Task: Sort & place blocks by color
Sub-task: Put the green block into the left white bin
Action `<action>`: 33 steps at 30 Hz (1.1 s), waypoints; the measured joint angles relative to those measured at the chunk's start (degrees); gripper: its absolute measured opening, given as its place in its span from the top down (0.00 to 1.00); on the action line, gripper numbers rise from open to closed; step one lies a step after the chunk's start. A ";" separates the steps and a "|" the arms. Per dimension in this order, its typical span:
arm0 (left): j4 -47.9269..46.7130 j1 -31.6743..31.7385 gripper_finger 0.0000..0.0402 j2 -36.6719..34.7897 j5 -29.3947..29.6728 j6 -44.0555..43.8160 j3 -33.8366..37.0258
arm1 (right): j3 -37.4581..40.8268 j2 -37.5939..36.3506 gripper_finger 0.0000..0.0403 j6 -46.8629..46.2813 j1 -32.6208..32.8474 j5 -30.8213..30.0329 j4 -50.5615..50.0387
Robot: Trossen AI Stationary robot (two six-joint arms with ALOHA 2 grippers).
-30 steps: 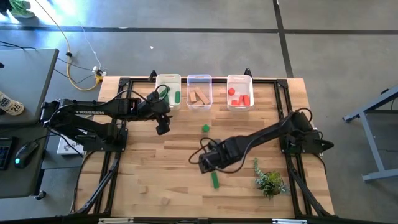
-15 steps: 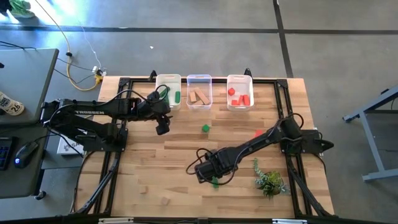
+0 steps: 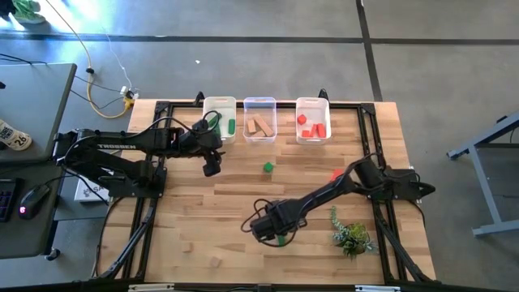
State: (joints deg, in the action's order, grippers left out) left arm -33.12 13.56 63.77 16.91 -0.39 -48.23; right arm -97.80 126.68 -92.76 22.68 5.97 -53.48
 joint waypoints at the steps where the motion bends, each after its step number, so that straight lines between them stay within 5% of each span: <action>1: 0.00 0.00 0.56 0.00 0.00 -0.01 0.00 | 0.00 0.33 0.45 -0.01 0.00 0.21 -0.01; 8: 0.00 0.00 0.56 0.00 0.00 0.14 0.00 | -0.07 1.41 0.48 -1.49 0.24 0.89 -0.19; 16: 0.00 0.02 0.56 0.00 0.02 0.16 0.00 | -0.07 1.37 0.82 1.64 0.08 0.92 -1.11; 33: -0.20 0.02 0.56 0.00 0.00 -1.11 0.00 | -4.16 1.26 0.83 26.12 -9.57 -0.59 -2.41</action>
State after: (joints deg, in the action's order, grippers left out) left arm -33.33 13.58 63.77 16.90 -1.50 -48.23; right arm -101.96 127.94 -66.64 13.10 5.38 -55.89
